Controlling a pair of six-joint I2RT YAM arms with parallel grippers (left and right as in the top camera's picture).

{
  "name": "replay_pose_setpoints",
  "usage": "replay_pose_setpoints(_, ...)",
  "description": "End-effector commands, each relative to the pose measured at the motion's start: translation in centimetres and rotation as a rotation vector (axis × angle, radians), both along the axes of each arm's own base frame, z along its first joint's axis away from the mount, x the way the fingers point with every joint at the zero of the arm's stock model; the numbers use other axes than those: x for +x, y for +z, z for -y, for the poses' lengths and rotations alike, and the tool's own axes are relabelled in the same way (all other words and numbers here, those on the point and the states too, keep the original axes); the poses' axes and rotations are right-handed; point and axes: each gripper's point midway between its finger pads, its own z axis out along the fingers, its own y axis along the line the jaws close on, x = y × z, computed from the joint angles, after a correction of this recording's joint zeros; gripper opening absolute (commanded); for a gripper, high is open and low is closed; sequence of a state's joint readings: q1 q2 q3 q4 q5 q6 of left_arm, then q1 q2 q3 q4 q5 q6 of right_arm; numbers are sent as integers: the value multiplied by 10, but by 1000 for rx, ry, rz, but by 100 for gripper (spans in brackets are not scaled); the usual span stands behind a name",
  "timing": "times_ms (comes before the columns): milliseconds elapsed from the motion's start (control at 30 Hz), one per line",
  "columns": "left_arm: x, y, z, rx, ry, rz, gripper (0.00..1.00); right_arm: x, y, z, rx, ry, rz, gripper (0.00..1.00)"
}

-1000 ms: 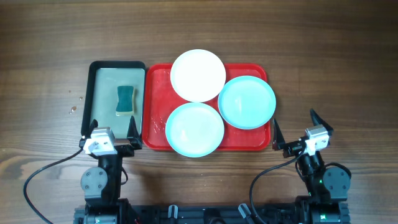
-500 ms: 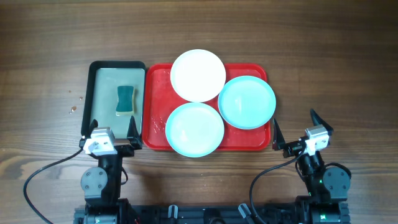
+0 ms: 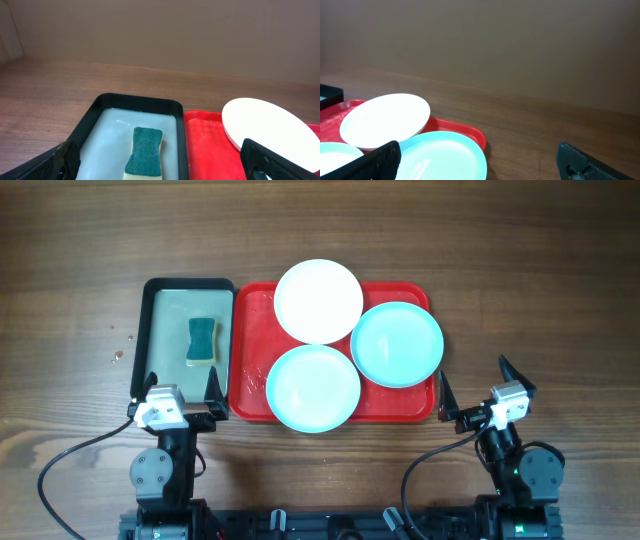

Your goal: Clean dirty plates on tray and stack at the side

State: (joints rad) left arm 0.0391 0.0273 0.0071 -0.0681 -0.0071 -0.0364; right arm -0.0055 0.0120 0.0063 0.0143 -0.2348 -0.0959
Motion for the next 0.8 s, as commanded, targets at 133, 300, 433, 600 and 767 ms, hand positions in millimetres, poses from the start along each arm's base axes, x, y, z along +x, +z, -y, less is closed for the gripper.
replay_pose_setpoints(133,0,-2,2,-11,-10,-8,100,1,0,1,-9,-3,1,100)
replay_pose_setpoints(300,0,-3,3,-11,-13,-9,100,0,0,0,-5,1,1,100)
replay_pose_setpoints(433,0,-2,3,-11,-13,-8,100,0,0,-1,29,6,-7,100)
replay_pose_setpoints(600,0,-3,3,-11,-13,-9,100,0,0,-1,75,5,-18,100)
replay_pose_setpoints(767,0,-2,4,-12,-21,-8,100,0,0,-1,97,9,-23,100)
